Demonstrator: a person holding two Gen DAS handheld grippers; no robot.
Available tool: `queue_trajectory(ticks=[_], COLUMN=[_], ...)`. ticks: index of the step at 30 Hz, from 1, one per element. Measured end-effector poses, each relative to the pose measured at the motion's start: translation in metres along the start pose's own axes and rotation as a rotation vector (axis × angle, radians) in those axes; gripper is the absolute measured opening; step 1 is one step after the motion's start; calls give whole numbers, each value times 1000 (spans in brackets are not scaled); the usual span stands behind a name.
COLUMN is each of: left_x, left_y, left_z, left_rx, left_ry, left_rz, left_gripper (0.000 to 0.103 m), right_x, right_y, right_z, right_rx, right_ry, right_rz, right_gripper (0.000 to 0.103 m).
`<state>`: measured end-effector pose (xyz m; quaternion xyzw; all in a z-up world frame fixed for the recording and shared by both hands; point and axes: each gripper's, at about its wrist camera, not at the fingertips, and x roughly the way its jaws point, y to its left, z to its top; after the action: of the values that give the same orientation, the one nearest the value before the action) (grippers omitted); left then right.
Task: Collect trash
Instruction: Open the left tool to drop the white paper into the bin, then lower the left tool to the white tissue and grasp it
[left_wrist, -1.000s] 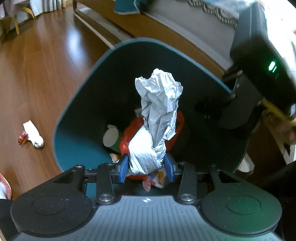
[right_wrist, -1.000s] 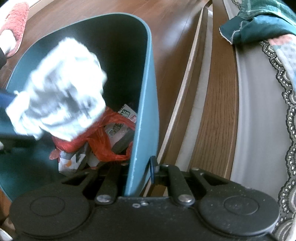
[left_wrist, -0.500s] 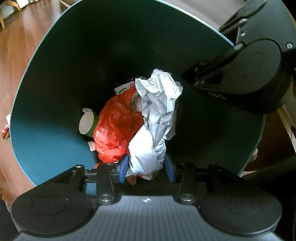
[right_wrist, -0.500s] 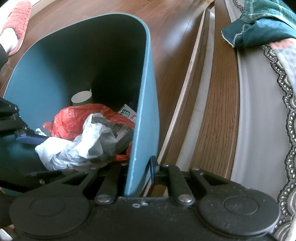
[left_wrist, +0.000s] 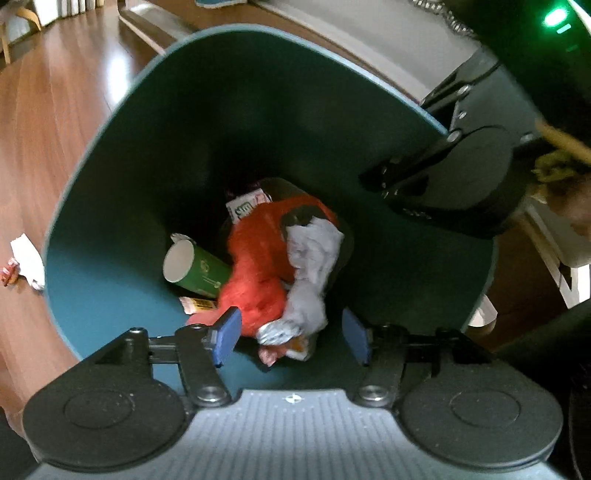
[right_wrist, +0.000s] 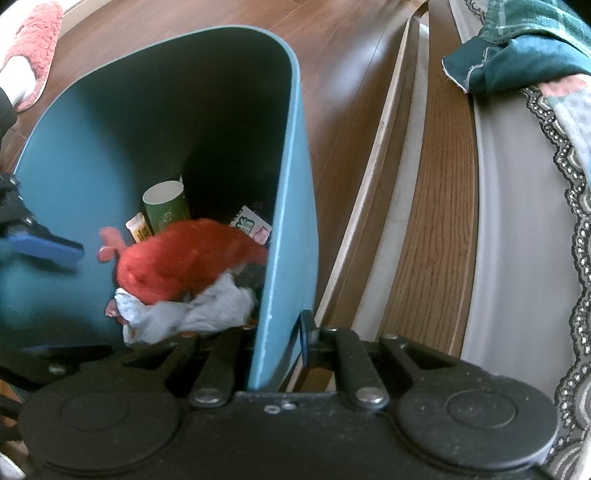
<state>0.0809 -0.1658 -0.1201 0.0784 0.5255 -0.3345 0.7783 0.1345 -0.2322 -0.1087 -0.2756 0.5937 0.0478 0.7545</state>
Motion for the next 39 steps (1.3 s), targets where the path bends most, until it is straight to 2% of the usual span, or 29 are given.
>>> queue_trajectory(ticks=[3,10,13,19,29,35,39], left_x=[-18,-65,-78,-87,-56,-9,31], left_y=[4,35,57,112,213,289,324], left_z=[-2,-7,-6,-1,29,37,39], left_rx=[8,-26,-60,-178,-355,-516,-593], left_ry=[-44,-164,-215,-259,-247,-186,-138], left_rz=[9,52,110,214,330,327,315], left_gripper=[65,68,78,80,80,80,80], right_x=[1,2,1,1,2,3,3], right_y=[0,-1,-2,-2,-2,-5,-4], right_z=[1,2,2,2,-1,0,2], right_rx=[-1,1,7,3,-3,13,5], right_ry=[1,4,5,4,2,5,9], right_rz=[0,2,5,6,7,15,11], right_gripper=[10,10,10,10,10,10,10])
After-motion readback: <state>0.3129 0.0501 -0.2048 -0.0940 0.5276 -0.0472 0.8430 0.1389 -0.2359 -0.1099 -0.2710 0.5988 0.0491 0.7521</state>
